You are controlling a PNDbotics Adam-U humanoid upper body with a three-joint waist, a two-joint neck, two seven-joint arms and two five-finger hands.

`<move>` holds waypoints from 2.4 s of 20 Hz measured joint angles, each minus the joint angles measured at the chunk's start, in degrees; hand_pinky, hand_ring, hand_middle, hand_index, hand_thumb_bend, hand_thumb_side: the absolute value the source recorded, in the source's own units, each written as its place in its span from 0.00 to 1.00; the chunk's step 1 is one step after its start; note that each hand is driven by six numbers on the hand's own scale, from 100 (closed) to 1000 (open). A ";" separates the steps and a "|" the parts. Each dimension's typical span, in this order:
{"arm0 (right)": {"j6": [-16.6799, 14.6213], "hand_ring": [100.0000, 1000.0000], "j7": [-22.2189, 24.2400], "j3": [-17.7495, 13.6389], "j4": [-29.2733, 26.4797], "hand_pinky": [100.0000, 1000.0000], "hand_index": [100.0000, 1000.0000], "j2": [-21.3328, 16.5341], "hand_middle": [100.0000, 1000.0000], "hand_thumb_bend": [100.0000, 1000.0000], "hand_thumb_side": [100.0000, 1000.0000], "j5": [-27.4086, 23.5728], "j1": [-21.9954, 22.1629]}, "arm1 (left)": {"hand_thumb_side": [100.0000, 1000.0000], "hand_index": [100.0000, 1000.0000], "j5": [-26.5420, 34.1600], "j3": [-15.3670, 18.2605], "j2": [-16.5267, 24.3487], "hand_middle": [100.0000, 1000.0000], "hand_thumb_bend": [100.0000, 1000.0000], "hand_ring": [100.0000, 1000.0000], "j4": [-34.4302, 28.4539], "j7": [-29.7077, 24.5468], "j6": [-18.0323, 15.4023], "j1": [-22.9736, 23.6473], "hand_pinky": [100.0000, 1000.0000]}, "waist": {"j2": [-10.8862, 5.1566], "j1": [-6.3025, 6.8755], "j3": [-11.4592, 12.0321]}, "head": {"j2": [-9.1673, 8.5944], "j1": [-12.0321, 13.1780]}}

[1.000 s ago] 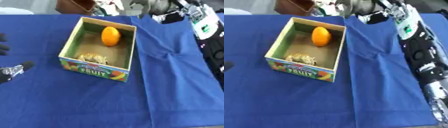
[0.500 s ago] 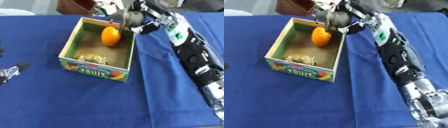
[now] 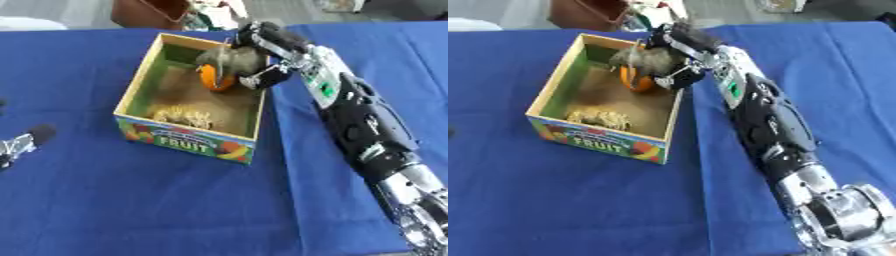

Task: Pick up objects on the table and place them in the box.

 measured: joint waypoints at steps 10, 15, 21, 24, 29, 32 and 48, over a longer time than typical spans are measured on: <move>-1.28 0.42 -3.71 0.39 0.35 0.42 0.42 1.52 0.20 0.00 0.00 6.38 0.00 | 0.12 0.73 0.00 -0.31 -0.15 0.60 0.84 0.57 0.02 -0.46 0.00 -0.02 0.57 | 0.04 0.00 0.32 | 0.00 -0.40; -3.10 0.46 -2.27 0.79 1.13 0.45 0.47 2.19 0.25 0.00 0.00 8.06 0.01 | 0.12 0.73 0.00 -0.33 -0.50 0.60 0.84 0.57 0.03 -0.54 -0.01 -0.14 0.57 | 0.05 -0.11 0.43 | 0.00 -0.44; -4.00 0.62 1.23 1.05 2.17 0.53 0.65 2.86 0.43 0.00 0.04 9.56 0.16 | 0.12 0.73 0.00 -0.38 -0.51 0.60 0.84 0.57 0.03 -0.92 -0.11 -0.49 0.57 | 0.07 -0.20 0.54 | 0.00 -0.55; -3.99 0.71 4.01 1.02 2.51 0.56 0.74 2.85 0.54 0.00 0.12 10.02 0.04 | 0.13 0.73 0.00 -0.58 -0.66 0.60 0.84 0.57 0.04 -1.07 -0.05 -0.52 0.57 | 0.07 -0.25 0.54 | 0.01 -0.55; -3.64 0.81 7.90 0.75 2.55 0.62 0.84 2.87 0.71 0.07 0.23 9.98 0.09 | 0.13 0.73 0.00 -0.67 -0.98 0.60 0.84 0.57 0.07 -1.34 -0.13 -0.52 0.57 | 0.07 -0.23 0.48 | 0.02 -0.40; -3.16 0.87 9.17 0.58 2.52 0.66 0.88 2.79 0.78 0.13 0.28 9.24 0.27 | 0.13 0.73 0.00 -0.66 -0.99 0.60 0.84 0.57 0.08 -1.34 -0.13 -0.52 0.57 | 0.06 -0.23 0.38 | 0.03 -0.31; -0.78 1.00 8.87 -1.55 -0.86 0.85 1.00 -0.07 0.93 0.38 0.34 1.94 1.48 | 0.13 0.73 0.15 -0.35 -1.15 0.60 0.84 0.57 0.43 -1.00 -0.06 0.38 0.57 | 0.07 -0.29 -0.96 | 0.55 1.22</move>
